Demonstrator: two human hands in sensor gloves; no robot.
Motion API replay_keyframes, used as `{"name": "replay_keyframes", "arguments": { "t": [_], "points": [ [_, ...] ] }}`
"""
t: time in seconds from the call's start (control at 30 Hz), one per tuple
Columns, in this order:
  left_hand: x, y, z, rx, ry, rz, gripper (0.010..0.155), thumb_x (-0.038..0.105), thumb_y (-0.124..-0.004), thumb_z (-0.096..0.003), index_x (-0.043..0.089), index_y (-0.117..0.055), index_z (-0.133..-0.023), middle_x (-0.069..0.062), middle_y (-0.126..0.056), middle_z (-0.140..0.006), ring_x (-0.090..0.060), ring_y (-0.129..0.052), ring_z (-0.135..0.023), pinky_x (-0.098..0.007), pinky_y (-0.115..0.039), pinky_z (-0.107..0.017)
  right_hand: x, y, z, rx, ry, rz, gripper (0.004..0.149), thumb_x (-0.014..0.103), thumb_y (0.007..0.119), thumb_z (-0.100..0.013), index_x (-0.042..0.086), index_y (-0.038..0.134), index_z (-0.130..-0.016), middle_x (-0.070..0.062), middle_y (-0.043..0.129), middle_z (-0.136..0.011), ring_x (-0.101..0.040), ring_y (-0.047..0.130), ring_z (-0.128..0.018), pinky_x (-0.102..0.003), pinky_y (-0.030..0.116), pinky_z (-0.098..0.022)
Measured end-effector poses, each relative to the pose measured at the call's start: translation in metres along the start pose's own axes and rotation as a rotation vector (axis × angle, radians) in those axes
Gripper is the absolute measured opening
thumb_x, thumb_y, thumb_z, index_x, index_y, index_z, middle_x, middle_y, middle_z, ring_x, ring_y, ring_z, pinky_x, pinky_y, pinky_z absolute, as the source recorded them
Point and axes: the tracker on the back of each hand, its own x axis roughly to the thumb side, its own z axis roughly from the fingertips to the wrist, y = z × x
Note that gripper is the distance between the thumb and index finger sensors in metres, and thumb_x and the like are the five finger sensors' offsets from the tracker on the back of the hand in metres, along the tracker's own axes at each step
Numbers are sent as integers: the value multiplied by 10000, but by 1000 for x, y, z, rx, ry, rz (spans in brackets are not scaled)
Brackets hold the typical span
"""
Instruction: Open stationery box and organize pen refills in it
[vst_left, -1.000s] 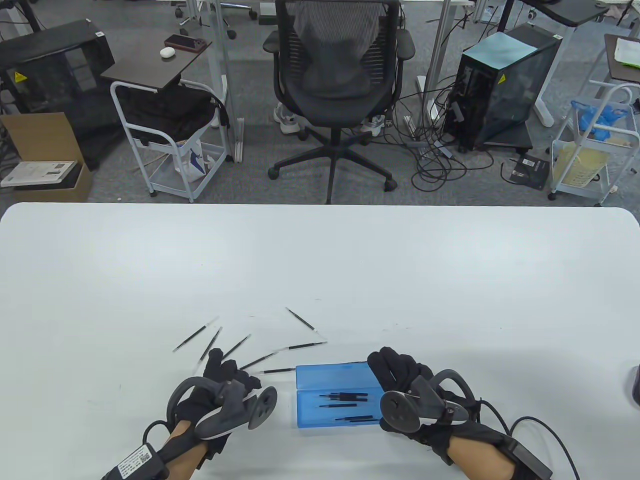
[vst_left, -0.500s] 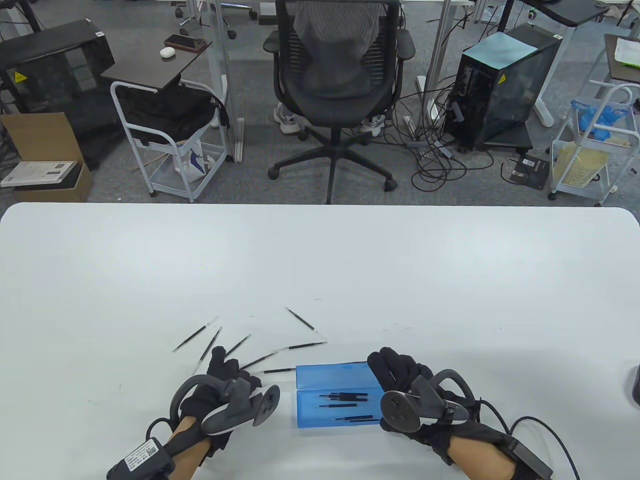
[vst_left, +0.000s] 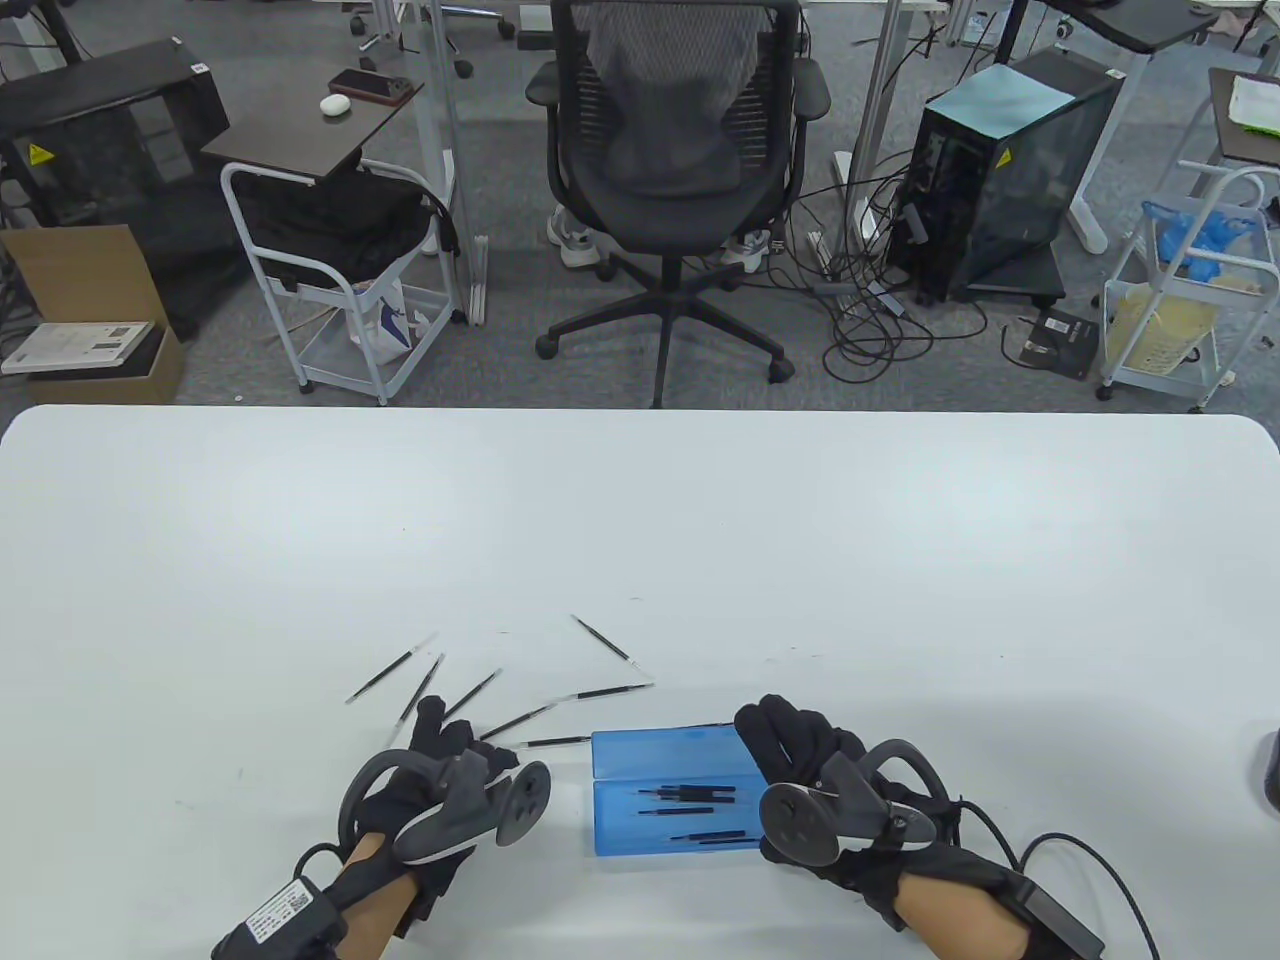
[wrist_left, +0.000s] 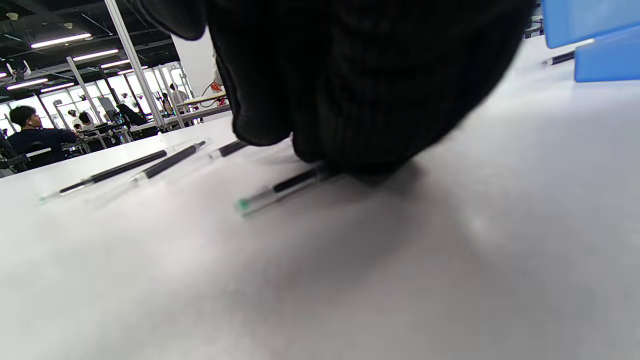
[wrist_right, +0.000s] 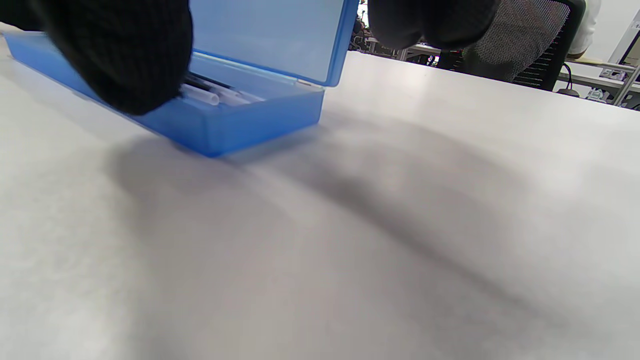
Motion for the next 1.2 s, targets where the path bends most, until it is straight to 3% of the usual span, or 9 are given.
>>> {"name": "replay_keyframes", "arguments": {
  "t": [0.23, 0.47, 0.63, 0.77, 1.0, 1.2],
  "points": [
    [-1, 4, 2, 27, 6, 14, 557, 327, -968, -412, 250, -803, -938, 70, -997, -843, -203, -959, -900, -641, -453, -879, 0, 0, 0, 5, 7, 8, 1198, 520, 839, -435, 20, -23, -1101, -379, 125, -1169, -602, 502, -1022, -650, 572, -718],
    [6, 41, 17, 175, -30, 17, 558, 337, -970, -404, 242, -812, -930, 67, -1008, -824, -207, -976, -876, -663, -473, -851, 1, 0, 0, 6, 5, 5, 1200, 520, 838, -436, 21, -27, -1100, -376, 123, -1169, -604, 495, -1024, -649, 570, -720],
    [38, 69, 29, 261, -104, 12, 558, 341, -968, -406, 243, -812, -933, 69, -1009, -823, -211, -983, -870, -665, -489, -845, 1, 0, 0, 7, 4, 4, 1196, 519, 839, -437, 22, -25, -1100, -377, 122, -1169, -604, 494, -1026, -651, 570, -719],
    [79, 76, 28, 279, -189, -21, 557, 342, -966, -408, 238, -812, -933, 65, -1009, -821, -213, -986, -865, -661, -508, -841, 1, 0, 0, 7, 5, 5, 1196, 520, 838, -437, 23, -26, -1100, -373, 121, -1169, -603, 499, -1025, -650, 571, -720],
    [138, 67, 14, 252, -264, -84, 554, 345, -959, -413, 239, -808, -935, 66, -1006, -826, -214, -983, -866, -655, -514, -840, 1, 0, 0, 1, 1, 6, 1196, 524, 835, -435, 26, -25, -1101, -370, 126, -1170, -596, 502, -1027, -649, 573, -720],
    [151, 58, 5, 212, -254, -122, 549, 340, -954, -425, 241, -800, -942, 68, -999, -838, -214, -973, -879, -650, -506, -847, 0, 0, 0, 0, -1, 5, 1196, 524, 835, -436, 26, -26, -1100, -369, 125, -1170, -593, 511, -1024, -649, 574, -720]
  ]
}}
